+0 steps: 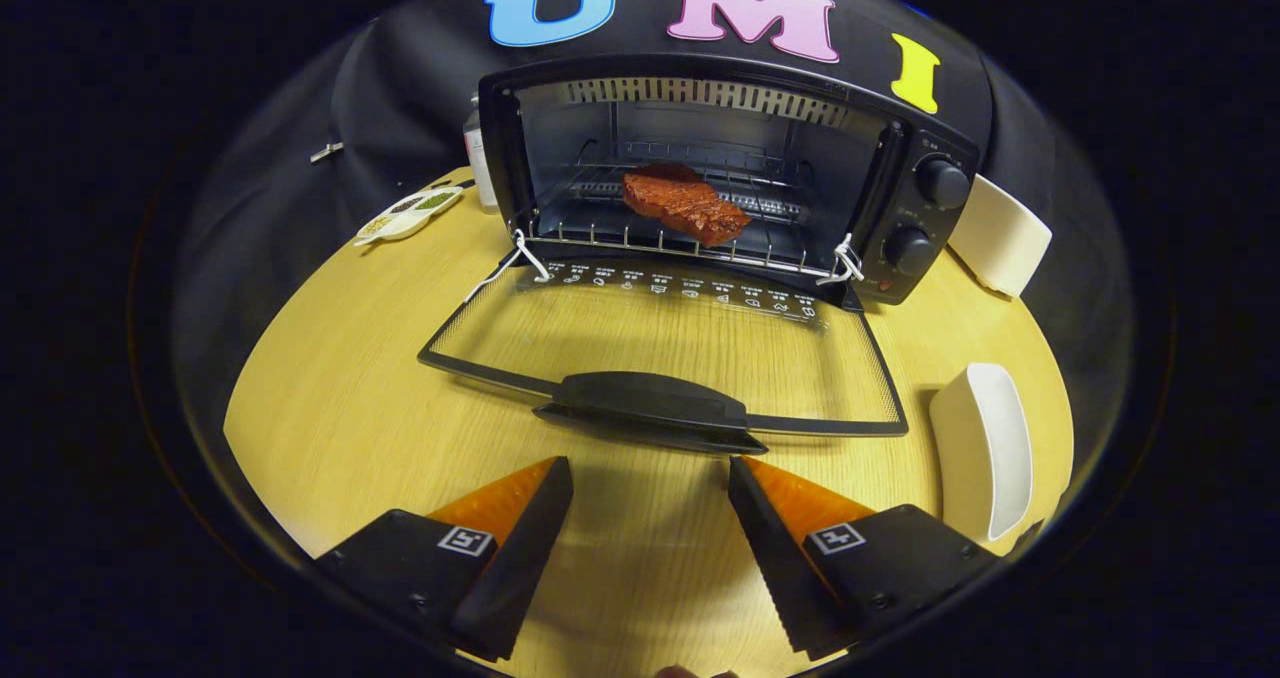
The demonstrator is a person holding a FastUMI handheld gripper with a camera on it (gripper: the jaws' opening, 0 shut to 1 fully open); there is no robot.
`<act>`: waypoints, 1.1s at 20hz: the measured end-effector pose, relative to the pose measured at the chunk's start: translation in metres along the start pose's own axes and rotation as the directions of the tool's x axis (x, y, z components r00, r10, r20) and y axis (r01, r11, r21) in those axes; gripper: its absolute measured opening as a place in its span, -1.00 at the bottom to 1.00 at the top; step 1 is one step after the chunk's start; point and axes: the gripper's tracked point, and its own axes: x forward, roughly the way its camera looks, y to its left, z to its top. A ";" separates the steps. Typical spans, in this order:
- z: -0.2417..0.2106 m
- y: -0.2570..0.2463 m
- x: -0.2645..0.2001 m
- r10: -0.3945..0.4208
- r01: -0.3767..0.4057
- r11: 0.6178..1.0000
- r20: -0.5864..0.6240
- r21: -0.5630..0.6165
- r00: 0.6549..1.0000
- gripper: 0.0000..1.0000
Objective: Open the toaster oven, put the food inside, and close the toaster oven door.
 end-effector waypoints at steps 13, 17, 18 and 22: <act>0.089 -0.008 -0.055 0.011 0.001 0.999 0.220 -0.054 0.976 0.96; 0.143 -0.017 -0.052 0.004 0.025 0.996 0.317 -0.089 0.948 0.96; 0.151 -0.016 -0.047 0.009 0.023 0.995 0.318 -0.096 0.948 0.97; 0.187 -0.015 -0.049 0.019 0.011 0.997 0.361 -0.081 0.932 0.97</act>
